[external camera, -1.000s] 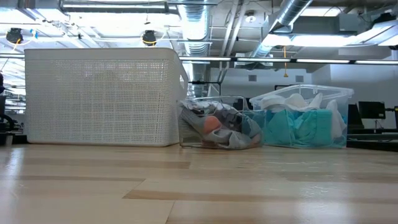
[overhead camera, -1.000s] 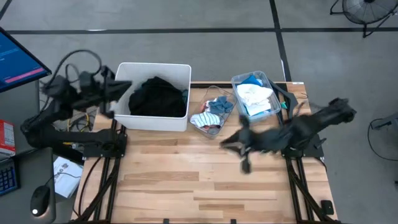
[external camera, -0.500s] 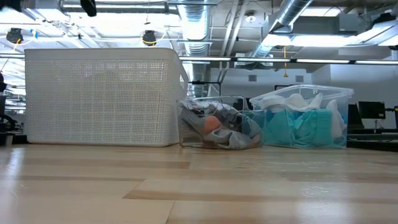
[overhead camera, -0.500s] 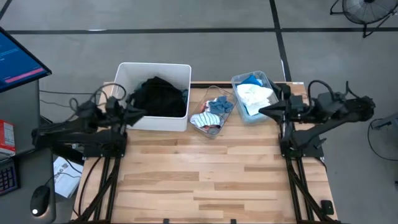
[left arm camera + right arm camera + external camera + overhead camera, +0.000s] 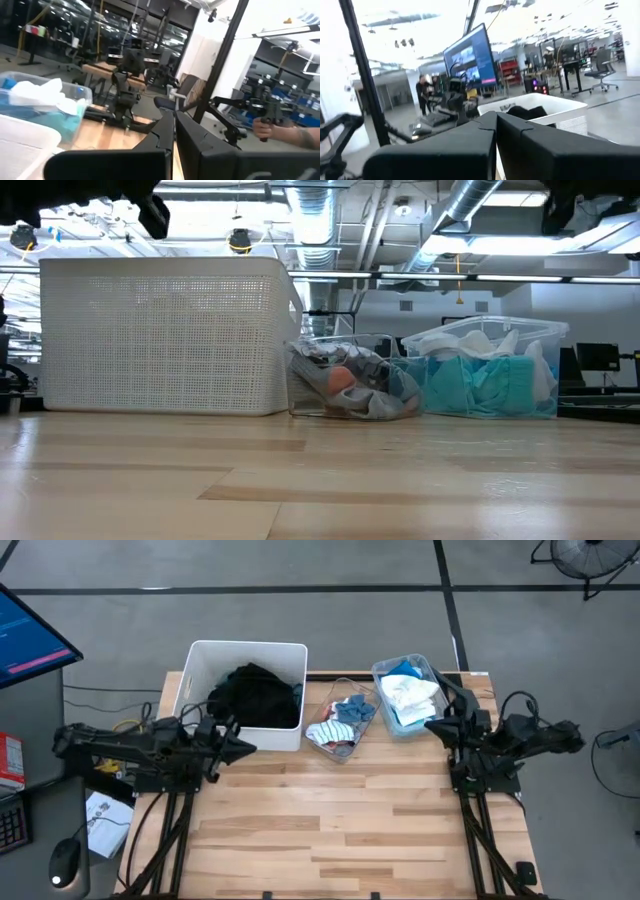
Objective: Pick & Place Cloths
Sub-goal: Return to Home Position
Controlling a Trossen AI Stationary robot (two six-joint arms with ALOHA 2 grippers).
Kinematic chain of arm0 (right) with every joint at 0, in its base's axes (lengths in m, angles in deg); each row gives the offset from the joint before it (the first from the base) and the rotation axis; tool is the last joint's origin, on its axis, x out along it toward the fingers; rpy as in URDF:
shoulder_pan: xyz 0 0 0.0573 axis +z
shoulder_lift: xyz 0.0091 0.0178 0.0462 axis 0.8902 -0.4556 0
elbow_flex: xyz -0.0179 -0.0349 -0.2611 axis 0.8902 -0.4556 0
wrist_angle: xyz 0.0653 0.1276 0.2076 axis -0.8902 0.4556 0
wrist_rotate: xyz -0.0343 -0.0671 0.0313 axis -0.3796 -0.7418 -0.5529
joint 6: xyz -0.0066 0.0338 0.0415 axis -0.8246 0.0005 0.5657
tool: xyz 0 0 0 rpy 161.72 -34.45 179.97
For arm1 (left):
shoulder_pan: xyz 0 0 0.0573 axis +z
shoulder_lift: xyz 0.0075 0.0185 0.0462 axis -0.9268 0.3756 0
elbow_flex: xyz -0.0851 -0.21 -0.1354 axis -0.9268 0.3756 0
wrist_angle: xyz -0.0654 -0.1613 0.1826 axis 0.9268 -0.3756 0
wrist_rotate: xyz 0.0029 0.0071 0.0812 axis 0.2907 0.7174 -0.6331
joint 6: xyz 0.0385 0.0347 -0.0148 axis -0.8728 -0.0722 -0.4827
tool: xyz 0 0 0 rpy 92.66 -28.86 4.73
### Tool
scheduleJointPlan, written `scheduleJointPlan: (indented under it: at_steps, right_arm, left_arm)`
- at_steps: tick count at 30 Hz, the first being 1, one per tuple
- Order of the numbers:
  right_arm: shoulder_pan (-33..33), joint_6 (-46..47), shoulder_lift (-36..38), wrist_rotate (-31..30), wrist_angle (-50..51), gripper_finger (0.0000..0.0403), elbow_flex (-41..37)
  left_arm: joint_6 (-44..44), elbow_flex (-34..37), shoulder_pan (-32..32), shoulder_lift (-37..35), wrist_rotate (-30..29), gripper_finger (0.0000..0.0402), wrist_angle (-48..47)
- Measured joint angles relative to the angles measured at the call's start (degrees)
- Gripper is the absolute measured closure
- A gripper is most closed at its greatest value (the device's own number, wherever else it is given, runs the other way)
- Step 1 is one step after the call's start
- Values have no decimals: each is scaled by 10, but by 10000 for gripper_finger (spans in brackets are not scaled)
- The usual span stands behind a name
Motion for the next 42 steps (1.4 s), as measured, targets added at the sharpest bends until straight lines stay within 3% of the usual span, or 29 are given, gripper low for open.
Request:
scheduleJointPlan:
  at_steps: [6, 11, 16, 20, 25, 28, 33, 42]
  right_arm:
    - [-27, 6, 97, -11, -21, 402, -59]
    - [-46, 1, 93, -19, -36, 402, -53]
    - [-56, 1, 96, -17, -28, 403, -54]
    - [-56, 6, 96, -15, 1, 403, -54]
    - [-55, 21, 96, -15, 17, 403, -71]
    - [-53, 21, 96, -15, 19, 403, -79]
    - [-53, 19, 96, 15, 25, 403, -106]
    - [-53, 52, 96, 79, 2, 403, -176]
  left_arm:
    - [-3, 32, -34, -4, -34, 401, 0]
    - [-15, 37, -34, -84, -18, 401, -11]
    - [-1, 38, -34, -179, -31, 401, -142]
    - [-11, 56, -34, -222, -45, 401, -154]
    - [-5, 118, -34, -242, -44, 401, -123]
    - [5, 169, -34, -242, -4, 401, -55]
    - [17, 172, -34, -239, 38, 401, -69]
    - [17, 172, -34, -236, 37, 401, -68]
